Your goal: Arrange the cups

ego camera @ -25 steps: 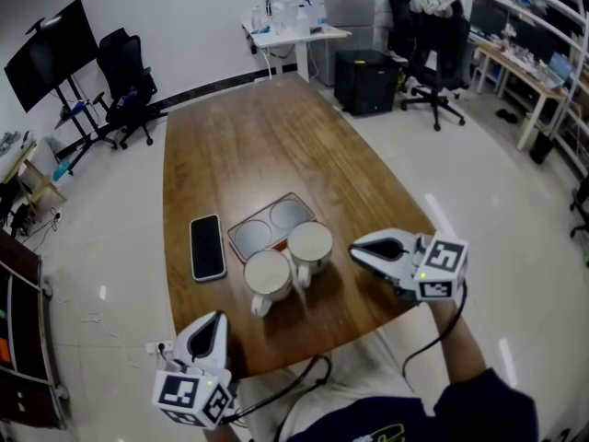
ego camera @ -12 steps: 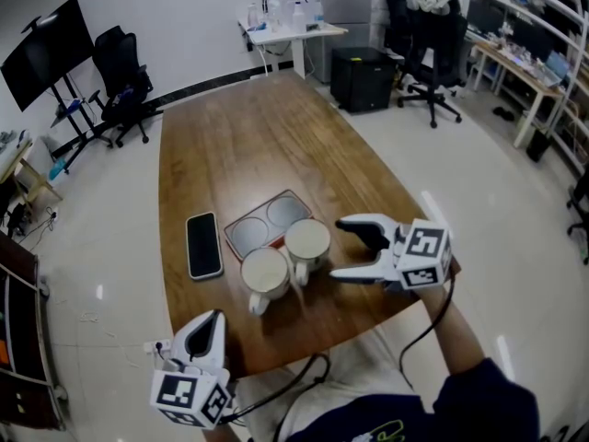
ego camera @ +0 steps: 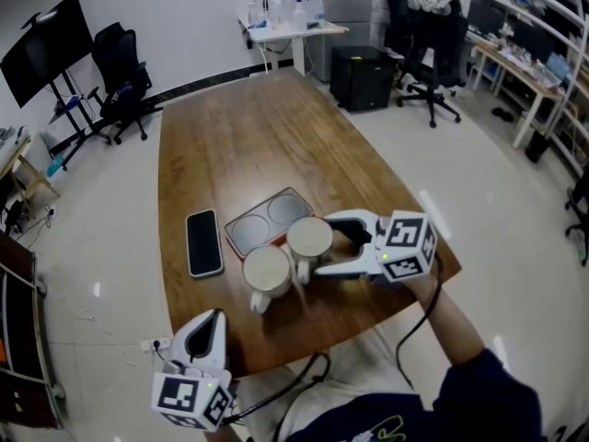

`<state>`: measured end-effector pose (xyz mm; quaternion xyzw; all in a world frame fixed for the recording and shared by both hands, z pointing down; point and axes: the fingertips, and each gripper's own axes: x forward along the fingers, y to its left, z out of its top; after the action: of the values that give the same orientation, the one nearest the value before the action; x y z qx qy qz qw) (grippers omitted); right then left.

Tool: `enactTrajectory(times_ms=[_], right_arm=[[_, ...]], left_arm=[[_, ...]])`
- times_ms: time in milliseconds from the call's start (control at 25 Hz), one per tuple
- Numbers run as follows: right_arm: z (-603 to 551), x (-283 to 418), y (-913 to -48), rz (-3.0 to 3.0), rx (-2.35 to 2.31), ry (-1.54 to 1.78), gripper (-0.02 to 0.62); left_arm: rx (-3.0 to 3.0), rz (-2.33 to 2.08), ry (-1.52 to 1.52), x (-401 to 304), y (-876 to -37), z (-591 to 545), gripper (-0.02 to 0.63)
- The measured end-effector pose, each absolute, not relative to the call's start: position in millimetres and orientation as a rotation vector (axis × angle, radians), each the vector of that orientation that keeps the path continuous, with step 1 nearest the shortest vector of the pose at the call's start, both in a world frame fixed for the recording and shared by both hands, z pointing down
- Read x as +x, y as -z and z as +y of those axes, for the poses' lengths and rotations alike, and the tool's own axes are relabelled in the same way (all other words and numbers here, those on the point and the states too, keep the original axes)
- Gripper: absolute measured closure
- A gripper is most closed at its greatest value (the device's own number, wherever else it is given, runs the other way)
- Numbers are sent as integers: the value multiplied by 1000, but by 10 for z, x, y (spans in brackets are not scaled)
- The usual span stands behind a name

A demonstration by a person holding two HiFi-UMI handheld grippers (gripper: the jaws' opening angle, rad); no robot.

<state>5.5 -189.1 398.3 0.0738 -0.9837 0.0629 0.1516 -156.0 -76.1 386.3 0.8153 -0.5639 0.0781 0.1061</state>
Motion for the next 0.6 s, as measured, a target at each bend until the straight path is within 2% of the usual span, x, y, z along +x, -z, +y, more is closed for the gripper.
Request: enactTrajectory(times_ms=[600], right_arm=[[-1972, -8, -3889, -2873, 284, -170, 242]], left_arm=[[2433, -1677, -201, -1525, -3809, -741, 603]])
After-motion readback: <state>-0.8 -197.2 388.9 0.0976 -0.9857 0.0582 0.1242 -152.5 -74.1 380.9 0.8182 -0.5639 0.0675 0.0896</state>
